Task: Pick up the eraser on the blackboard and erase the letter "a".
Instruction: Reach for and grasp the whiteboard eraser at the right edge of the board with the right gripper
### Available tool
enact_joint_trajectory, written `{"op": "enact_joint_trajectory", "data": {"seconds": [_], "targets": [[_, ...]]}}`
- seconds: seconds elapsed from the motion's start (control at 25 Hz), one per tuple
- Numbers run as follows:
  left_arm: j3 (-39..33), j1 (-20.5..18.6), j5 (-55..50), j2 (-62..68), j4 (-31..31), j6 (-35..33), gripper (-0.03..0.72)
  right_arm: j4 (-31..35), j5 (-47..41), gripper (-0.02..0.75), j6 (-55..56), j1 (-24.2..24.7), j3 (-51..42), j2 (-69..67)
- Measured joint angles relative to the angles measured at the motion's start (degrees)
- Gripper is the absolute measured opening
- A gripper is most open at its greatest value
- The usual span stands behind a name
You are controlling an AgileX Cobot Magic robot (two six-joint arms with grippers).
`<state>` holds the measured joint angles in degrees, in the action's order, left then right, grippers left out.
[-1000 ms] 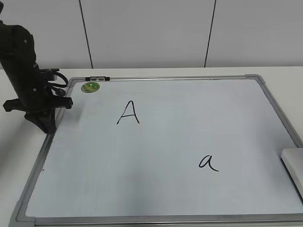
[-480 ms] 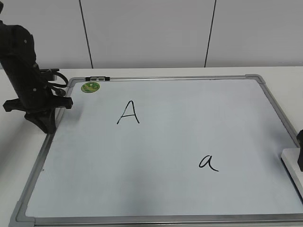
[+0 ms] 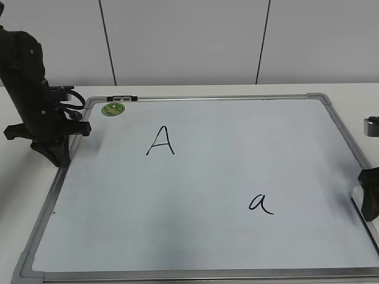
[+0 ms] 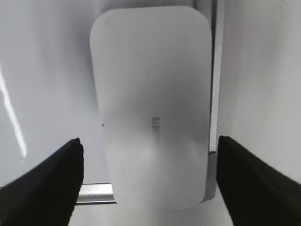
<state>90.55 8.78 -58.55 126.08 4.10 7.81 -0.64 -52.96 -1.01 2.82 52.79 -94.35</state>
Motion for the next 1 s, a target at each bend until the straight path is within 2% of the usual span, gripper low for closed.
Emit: {"op": "enact_joint_trajectory", "data": {"seconds": [0.44, 1.0], "targets": [[0.0, 0.0, 0.0, 0.0, 0.1, 0.0, 0.04, 6.1, 1.5, 0.645, -4.9, 3.0, 0.8, -1.9], [0.0, 0.0, 0.0, 0.0, 0.1, 0.0, 0.041, 5.7, 2.8, 0.629, -5.6, 3.1, 1.3, -6.8]]}}
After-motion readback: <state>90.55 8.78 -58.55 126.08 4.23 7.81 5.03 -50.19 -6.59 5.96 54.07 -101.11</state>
